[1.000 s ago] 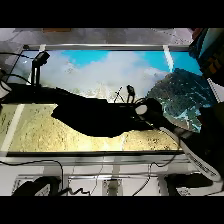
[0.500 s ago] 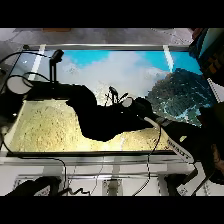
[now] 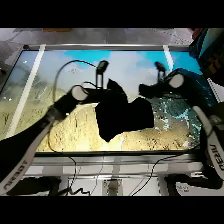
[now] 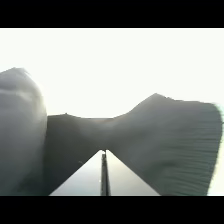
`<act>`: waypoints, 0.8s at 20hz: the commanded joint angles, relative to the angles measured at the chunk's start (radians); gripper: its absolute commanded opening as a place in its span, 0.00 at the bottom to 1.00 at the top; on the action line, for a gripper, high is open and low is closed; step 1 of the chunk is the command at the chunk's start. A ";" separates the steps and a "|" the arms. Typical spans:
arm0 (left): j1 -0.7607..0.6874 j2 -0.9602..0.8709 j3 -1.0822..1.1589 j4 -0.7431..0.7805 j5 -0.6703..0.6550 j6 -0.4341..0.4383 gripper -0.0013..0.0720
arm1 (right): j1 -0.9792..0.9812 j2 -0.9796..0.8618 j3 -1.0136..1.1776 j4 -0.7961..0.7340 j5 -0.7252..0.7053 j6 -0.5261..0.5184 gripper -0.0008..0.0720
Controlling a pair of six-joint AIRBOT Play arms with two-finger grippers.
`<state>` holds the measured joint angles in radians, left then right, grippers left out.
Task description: Fold the clothes and pants, and hang the long-sleeved shirts on hangers.
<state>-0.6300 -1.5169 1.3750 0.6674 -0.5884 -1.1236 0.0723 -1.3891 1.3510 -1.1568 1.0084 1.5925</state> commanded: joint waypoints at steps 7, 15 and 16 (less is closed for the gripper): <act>-0.204 -0.263 0.177 -0.048 0.190 0.001 1.00 | -0.284 0.137 -0.004 -0.180 0.085 -0.122 0.04; -0.038 -0.247 0.176 0.044 0.125 0.003 0.02 | -0.385 0.079 -0.047 -0.093 0.200 -0.468 0.03; -0.026 -0.255 0.176 0.074 0.128 0.003 0.03 | -0.384 0.063 -0.066 -0.044 0.204 -0.491 0.03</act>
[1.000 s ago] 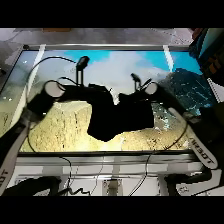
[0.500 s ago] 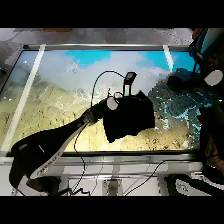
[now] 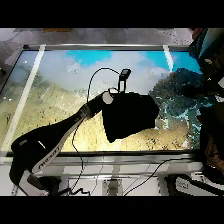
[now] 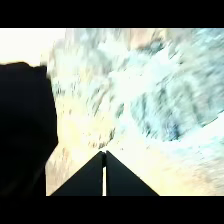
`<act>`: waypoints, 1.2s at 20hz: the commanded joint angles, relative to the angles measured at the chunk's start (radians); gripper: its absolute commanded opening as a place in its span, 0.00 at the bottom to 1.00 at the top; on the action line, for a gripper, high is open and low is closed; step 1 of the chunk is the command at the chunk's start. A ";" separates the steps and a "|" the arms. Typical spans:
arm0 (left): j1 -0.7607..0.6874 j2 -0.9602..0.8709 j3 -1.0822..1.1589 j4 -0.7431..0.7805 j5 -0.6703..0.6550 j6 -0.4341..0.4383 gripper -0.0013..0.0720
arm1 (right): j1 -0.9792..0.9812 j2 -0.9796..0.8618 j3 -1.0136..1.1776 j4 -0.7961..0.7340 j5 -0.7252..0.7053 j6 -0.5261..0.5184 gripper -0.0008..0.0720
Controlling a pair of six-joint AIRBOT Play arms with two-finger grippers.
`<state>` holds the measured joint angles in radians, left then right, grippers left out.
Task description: Fold the clothes and pants, and hang the long-sleeved shirts on hangers.
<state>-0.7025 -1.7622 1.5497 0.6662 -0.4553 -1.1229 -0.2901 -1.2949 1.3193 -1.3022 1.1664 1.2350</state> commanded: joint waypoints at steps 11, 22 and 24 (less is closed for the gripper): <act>-0.150 -0.137 0.002 0.135 -0.222 0.004 0.03 | 0.030 -0.215 -0.098 0.379 0.012 -0.125 0.99; -0.080 0.018 0.003 0.232 -0.579 0.000 0.03 | 0.077 -0.267 -0.105 0.252 0.027 -0.129 0.98; -0.048 0.066 0.003 0.232 -0.584 0.000 0.03 | 0.077 -0.302 -0.107 0.250 0.018 -0.129 0.97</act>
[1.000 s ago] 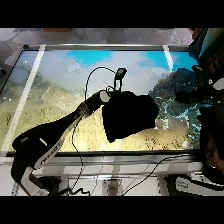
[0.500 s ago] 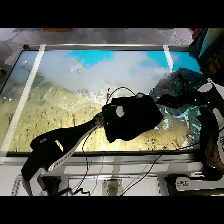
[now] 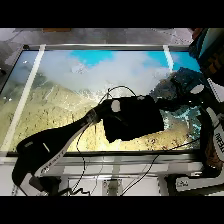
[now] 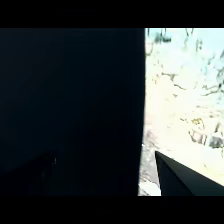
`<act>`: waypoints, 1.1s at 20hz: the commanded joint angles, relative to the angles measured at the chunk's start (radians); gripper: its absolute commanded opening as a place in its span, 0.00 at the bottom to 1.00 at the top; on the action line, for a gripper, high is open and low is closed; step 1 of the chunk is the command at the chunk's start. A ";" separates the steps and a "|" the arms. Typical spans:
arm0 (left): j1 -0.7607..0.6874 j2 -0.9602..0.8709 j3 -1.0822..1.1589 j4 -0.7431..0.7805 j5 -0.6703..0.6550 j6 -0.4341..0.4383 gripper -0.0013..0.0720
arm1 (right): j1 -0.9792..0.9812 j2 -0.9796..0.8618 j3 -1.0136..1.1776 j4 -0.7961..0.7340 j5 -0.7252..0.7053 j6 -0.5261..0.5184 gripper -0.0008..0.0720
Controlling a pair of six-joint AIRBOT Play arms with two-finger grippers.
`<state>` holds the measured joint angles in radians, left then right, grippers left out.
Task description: Fold the clothes and pants, and hang the long-sleeved shirts on hangers.
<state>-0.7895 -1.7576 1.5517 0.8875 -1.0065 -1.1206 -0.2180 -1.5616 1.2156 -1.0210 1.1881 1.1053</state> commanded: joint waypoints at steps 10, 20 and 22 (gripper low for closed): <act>0.137 0.108 0.001 0.010 -0.116 -0.002 0.03 | 0.022 -0.302 -0.004 0.428 0.115 -0.027 0.97; 0.257 0.203 0.001 0.356 -0.143 -0.050 0.03 | 0.150 -0.256 0.130 0.677 0.080 -0.023 0.04; 0.315 0.299 0.001 0.569 -0.146 -0.100 0.03 | 0.095 -0.180 0.183 0.715 0.074 -0.018 0.04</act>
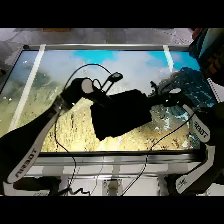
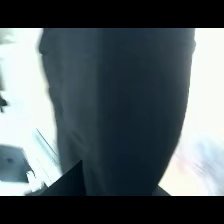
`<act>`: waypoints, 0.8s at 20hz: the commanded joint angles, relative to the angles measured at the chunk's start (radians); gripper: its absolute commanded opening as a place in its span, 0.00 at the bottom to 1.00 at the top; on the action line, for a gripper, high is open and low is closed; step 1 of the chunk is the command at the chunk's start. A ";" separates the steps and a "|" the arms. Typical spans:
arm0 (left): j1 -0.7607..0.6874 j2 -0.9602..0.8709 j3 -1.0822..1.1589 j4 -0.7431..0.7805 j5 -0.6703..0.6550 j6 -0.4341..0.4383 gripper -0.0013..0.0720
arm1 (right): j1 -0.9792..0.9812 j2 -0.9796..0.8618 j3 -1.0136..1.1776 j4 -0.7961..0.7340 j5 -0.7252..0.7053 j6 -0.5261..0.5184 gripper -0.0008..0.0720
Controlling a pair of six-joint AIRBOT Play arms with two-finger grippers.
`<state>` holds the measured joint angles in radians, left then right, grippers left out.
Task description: Fold the clothes and pants, and hang the long-sleeved shirts on hangers.
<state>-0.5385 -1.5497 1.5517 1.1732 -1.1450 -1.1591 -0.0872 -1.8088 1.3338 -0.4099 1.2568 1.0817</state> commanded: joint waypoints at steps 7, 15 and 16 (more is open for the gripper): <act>0.283 0.421 0.001 0.371 -0.009 -0.073 0.03 | -0.463 0.423 0.127 0.041 0.009 0.208 0.04; 0.340 0.556 0.000 0.371 -0.050 -0.072 0.03 | -1.155 0.703 0.126 -0.581 0.104 0.666 0.04; 0.340 0.556 -0.003 0.371 -0.057 -0.072 0.03 | -1.234 0.719 0.126 -0.641 0.111 0.697 0.04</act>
<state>-0.2085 -1.0164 1.5517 1.5375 -1.1782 -1.2308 -1.0958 -1.1606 1.4586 -0.7963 1.3289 1.6093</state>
